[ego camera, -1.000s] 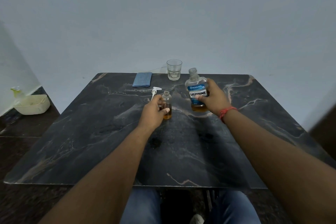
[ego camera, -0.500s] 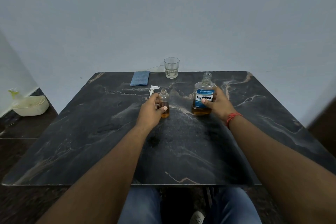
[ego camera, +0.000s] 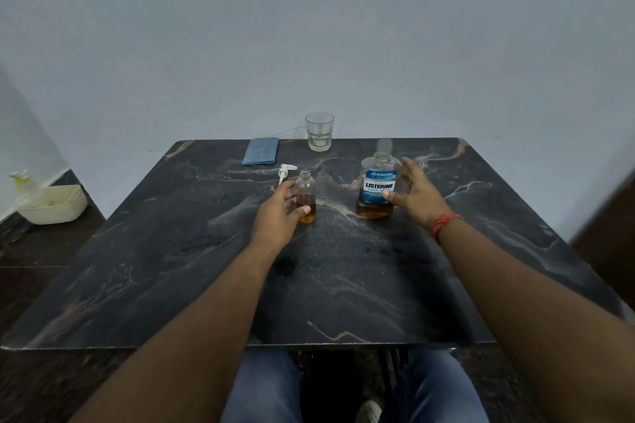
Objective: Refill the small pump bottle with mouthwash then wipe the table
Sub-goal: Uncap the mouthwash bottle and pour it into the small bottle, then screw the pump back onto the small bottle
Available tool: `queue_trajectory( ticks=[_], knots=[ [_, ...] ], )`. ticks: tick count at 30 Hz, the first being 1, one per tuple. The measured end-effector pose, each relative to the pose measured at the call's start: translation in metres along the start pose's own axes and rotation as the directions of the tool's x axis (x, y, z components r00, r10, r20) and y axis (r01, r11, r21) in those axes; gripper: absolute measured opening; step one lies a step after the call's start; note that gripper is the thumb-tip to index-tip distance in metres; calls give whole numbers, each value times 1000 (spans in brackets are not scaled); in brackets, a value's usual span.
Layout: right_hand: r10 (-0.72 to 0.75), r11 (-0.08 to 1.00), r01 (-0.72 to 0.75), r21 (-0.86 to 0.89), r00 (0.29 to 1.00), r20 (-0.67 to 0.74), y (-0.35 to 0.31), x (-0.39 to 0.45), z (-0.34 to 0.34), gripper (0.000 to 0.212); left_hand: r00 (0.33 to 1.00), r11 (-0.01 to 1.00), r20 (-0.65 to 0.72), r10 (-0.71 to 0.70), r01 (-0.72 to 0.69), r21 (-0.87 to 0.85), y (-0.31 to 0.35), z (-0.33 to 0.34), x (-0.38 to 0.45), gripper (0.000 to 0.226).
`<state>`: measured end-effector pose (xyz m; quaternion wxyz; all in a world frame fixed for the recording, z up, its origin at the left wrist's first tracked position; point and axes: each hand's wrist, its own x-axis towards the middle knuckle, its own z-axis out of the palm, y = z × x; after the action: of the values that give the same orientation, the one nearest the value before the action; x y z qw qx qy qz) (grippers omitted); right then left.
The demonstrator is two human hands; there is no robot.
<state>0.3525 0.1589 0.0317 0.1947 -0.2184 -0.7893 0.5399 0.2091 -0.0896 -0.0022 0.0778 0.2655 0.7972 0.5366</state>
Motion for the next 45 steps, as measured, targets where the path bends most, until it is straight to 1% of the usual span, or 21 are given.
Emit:
queue_trajectory(
  ticks=[2,5,8,11,14,16,18,20,23,26,29,32,35,41,45],
  knots=[
    [-35,999,33,-41,998,-60,-4,-4,-2,89,1000,999,-18,-4,5,43,1,-3,-1,65],
    [-103,994,97,-43,976,-191,-12,-11,-1,84,999,998,-41,2,0,69,2,-7,-4,67],
    [-192,981,181,-64,921,-339,-23,-21,6,78,999,997,-42,11,-8,77,4,-9,-7,68],
    [-307,951,287,-113,845,-437,-38,-31,17,70,999,997,-40,15,-12,83,6,-10,-10,69],
    [-477,878,385,-285,756,-448,-49,-40,30,59,999,997,-32,10,-7,83,7,-8,-11,70],
    [-548,831,427,-356,734,-401,-53,-44,40,53,999,998,-32,14,-12,65,7,-6,-11,70],
    [-588,799,463,-384,736,-335,-53,-46,51,49,999,999,-35,17,-16,52,6,-4,-10,69],
    [-605,783,503,-366,752,-261,-49,-47,61,48,999,1000,-31,18,-17,22,6,0,-8,70],
    [-559,817,501,-287,811,-176,-41,-48,74,51,1000,999,-22,7,-8,-44,6,6,-4,72],
    [-524,837,483,-257,843,-124,-34,-47,84,52,1000,997,-27,-9,7,-83,6,11,1,73],
    [-476,868,454,-203,876,-77,-28,-45,92,56,998,995,-64,-27,20,-101,6,12,4,65],
    [-407,907,399,-138,913,-34,-24,-43,99,58,996,995,-84,-37,29,-99,7,9,5,59],
    [-365,925,362,-112,931,-2,-22,-40,106,59,996,995,-78,-47,41,-86,5,-1,4,57],
    [-295,945,298,-133,954,42,-29,-28,127,59,987,996,-133,-94,93,-14,-9,-47,1,60],
    [-220,948,218,-234,975,15,-38,-10,146,48,982,993,-148,-117,119,1,-20,-79,1,61]
  ],
)
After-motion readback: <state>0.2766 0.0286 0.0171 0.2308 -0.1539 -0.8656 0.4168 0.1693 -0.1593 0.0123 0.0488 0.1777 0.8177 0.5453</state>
